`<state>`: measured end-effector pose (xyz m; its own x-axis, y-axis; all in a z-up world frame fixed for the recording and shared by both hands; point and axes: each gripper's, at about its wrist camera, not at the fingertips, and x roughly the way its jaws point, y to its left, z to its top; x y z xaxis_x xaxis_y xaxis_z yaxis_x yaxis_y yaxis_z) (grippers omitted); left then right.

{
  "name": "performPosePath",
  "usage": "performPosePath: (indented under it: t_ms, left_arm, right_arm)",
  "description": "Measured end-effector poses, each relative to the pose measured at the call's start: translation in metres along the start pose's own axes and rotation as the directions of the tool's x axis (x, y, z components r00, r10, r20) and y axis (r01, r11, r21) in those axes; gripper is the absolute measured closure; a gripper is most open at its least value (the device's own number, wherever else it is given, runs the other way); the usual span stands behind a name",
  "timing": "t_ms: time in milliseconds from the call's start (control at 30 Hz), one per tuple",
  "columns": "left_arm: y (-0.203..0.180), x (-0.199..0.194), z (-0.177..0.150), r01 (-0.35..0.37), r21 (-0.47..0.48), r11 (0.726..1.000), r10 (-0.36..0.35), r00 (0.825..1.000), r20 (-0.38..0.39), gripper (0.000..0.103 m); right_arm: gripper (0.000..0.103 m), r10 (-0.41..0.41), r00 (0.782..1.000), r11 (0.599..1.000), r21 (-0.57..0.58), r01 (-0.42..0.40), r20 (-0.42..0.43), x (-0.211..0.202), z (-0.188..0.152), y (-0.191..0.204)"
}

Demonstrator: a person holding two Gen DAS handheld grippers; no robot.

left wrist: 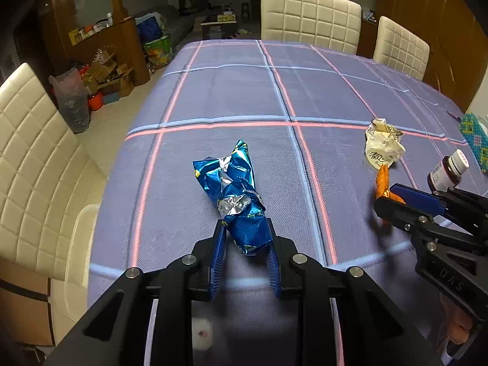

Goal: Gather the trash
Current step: 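Grasp the blue wrapper with the left tool while the right tool grasps the orange peel, then carry the blue wrapper and orange peel over the plastic bin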

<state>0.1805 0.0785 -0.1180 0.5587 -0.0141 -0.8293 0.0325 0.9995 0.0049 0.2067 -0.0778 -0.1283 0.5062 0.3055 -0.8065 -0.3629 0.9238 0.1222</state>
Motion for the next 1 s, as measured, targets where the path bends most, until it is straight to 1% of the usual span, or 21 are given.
performPosePath:
  t_ms: [367,733,1000]
  left_arm:
    - [0.033,-0.038,-0.025,-0.027,-0.047,0.999,0.030,0.998,0.059,0.079]
    - [0.080,-0.052,-0.049,-0.053,-0.125,0.991,0.062,0.996,0.066,0.079]
    - [0.119,-0.060,-0.067,-0.090,-0.186,0.979,0.104,0.992,0.069,0.079]
  right_arm:
    - [0.075,0.015,1.000,0.997,-0.080,-0.014,0.014,-0.014,-0.003,0.046]
    - [0.075,0.051,0.998,0.981,-0.188,-0.055,-0.025,-0.003,-0.006,0.107]
    - [0.075,0.082,0.995,0.962,-0.258,-0.093,-0.053,0.008,-0.005,0.152]
